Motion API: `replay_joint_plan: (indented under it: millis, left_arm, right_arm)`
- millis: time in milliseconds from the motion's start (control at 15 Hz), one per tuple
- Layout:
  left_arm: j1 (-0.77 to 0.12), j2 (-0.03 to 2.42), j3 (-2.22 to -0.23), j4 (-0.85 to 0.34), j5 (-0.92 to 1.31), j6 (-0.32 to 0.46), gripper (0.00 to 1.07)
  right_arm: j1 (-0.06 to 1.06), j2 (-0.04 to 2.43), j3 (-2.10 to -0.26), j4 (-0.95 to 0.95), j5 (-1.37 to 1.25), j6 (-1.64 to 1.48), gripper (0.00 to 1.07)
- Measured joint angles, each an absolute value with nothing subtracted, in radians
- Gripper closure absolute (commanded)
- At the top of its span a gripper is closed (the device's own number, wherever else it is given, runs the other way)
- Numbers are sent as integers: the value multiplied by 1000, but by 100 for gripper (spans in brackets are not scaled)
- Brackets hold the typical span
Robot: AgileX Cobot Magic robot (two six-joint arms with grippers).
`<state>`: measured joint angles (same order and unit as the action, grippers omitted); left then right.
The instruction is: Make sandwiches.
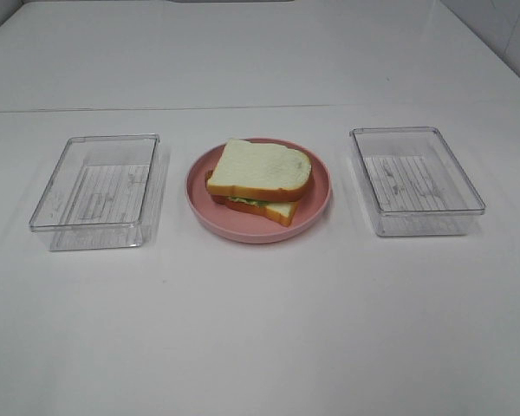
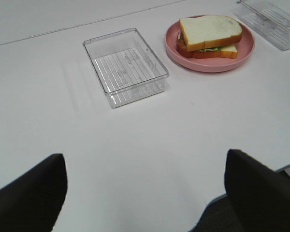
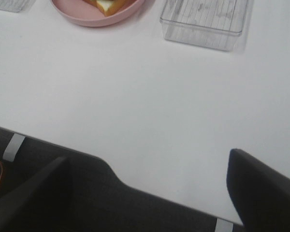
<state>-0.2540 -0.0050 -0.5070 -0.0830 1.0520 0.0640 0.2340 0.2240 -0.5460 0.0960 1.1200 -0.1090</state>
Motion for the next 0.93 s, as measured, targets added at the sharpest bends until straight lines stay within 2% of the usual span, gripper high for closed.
replay_joint_plan:
  millis: [267,933]
  left_arm:
    - [-254,-5,-507,-85,1052,68,23]
    - [-254,-5,-507,-96,1052,96,23]
  right_arm:
    - [234,38,-511,99,1085,-121,27]
    - [234,28,-511,99,1076,-121,27]
